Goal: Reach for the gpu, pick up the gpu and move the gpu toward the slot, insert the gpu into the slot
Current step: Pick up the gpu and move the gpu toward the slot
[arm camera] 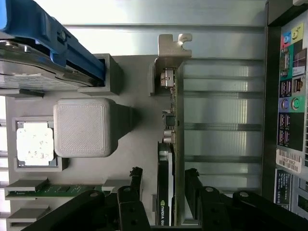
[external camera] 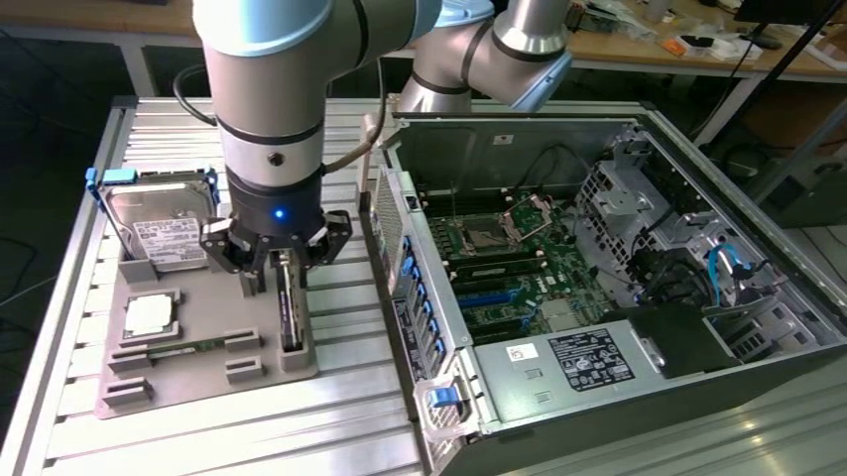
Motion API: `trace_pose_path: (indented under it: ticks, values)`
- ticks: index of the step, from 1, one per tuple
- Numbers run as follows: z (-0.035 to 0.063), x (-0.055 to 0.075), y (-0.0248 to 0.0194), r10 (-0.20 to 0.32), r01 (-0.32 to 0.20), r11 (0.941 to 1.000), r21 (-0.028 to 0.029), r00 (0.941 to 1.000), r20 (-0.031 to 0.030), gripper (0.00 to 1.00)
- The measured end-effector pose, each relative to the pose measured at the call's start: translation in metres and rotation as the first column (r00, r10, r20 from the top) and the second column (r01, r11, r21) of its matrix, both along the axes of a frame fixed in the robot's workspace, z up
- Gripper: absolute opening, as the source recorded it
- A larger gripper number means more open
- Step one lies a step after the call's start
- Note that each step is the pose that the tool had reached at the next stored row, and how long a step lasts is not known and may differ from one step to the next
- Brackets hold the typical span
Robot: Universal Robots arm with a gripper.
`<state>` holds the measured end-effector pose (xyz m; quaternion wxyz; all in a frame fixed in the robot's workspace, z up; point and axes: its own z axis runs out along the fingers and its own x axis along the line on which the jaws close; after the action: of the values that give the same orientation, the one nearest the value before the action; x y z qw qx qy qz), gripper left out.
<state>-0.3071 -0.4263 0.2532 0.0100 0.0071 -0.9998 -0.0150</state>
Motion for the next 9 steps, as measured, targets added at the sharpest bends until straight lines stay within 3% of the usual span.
trace_pose_path:
  ticks: [9]
  values:
    - [-0.0074,0.0,0.0,-0.003,0.003,1.0,0.0,1.0,0.0,0.48]
